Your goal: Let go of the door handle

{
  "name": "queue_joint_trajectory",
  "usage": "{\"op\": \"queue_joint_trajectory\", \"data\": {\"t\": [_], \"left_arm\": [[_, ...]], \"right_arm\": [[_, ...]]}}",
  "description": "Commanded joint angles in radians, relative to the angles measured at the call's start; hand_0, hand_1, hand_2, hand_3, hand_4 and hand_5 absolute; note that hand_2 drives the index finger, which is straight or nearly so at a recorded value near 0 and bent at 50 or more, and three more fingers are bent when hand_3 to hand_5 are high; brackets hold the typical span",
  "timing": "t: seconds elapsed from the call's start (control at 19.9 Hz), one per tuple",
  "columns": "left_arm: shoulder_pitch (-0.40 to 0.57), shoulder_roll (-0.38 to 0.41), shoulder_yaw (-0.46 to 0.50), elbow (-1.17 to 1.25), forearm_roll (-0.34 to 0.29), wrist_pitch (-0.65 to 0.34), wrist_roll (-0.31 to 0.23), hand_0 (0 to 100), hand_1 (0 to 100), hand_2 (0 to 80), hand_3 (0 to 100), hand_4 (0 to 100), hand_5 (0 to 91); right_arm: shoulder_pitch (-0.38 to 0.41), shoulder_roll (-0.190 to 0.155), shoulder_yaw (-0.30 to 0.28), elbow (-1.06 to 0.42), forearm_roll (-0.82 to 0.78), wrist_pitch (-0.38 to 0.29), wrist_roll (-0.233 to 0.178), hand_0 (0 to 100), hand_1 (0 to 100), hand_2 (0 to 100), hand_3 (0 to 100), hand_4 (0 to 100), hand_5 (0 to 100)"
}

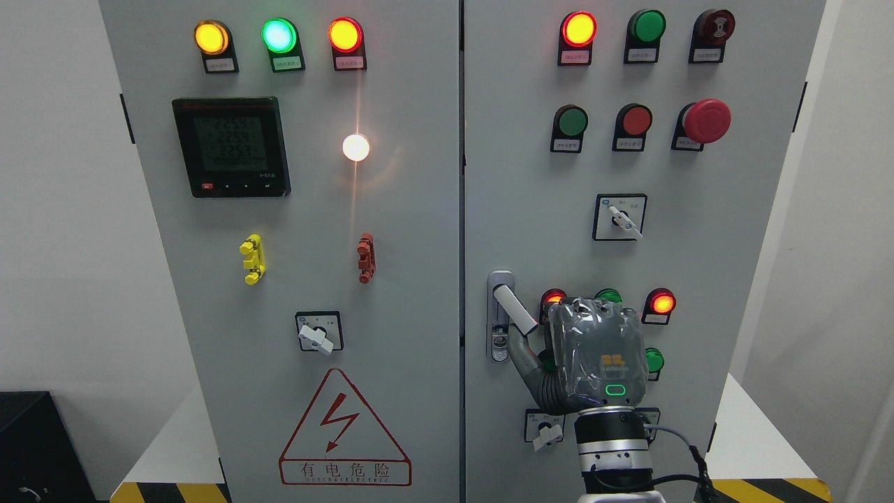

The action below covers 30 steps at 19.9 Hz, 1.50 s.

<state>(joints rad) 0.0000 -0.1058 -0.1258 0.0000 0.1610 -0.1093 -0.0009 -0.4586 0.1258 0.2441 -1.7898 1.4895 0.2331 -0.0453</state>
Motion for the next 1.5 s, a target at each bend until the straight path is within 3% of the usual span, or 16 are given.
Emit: {"op": "queue_joint_trajectory", "data": {"t": [0.0,1.45], "left_arm": [[-0.026,0.0,0.0,0.029,0.0,0.0,0.001,12,56,0.0,0,0,0.0],[-0.026,0.0,0.0,0.029,0.0,0.0,0.001,12,56,0.0,0,0,0.0]], "right_arm": [[0.0,0.0,-0.005,-0.002,-0.003,0.0,-0.002,52,46,94,100,100,100],[0.001,0.0,-0.008,-0.008,-0.011,-0.001,-0.005,56,42,93,100,100,100]]}}
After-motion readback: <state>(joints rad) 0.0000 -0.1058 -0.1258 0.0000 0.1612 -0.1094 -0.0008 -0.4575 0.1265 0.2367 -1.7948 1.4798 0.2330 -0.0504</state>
